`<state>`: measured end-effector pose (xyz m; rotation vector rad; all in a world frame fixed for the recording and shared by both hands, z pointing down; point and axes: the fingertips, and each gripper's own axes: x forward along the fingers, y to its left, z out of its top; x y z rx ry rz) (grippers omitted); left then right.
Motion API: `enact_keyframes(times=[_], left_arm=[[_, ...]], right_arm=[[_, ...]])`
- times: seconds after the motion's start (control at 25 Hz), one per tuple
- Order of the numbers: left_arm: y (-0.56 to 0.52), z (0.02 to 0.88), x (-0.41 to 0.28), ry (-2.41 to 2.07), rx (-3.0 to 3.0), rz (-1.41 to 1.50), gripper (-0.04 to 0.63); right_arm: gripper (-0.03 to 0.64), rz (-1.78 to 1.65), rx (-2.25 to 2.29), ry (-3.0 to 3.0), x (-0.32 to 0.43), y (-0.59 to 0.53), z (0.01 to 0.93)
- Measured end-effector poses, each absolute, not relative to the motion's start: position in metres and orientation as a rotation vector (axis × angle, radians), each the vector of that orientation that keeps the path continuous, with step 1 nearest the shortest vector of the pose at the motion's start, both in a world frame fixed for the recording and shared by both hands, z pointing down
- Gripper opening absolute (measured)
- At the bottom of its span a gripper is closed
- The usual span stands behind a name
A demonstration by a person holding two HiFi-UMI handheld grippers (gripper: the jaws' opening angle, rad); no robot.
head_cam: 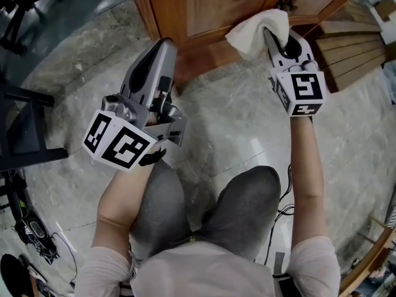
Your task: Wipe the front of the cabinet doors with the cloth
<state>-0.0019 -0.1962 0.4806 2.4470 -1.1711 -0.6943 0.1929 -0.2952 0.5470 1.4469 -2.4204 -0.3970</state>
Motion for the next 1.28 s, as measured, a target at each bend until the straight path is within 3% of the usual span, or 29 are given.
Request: enact_keyframes(times=[0.44,0.8,1.28], left_arm=[[-0.222,0.484,0.018,-1.175,2.443,-0.62,0.018],[-0.201,0.397,0.045,-1.106,2.402,-0.496,0.018],[-0.16,0.225,0.06,-1.017,2.287,-0.464,0.017]], right_arm=[[0.071,-0.331,1.429,-2.451,0.188,-0.294,0.537],[0.071,-0.236,1.376,-2.54,0.147,-0.23,0.44],[0.071,-0.125,1.394,-2.496,0.154,-0.174,0.271]])
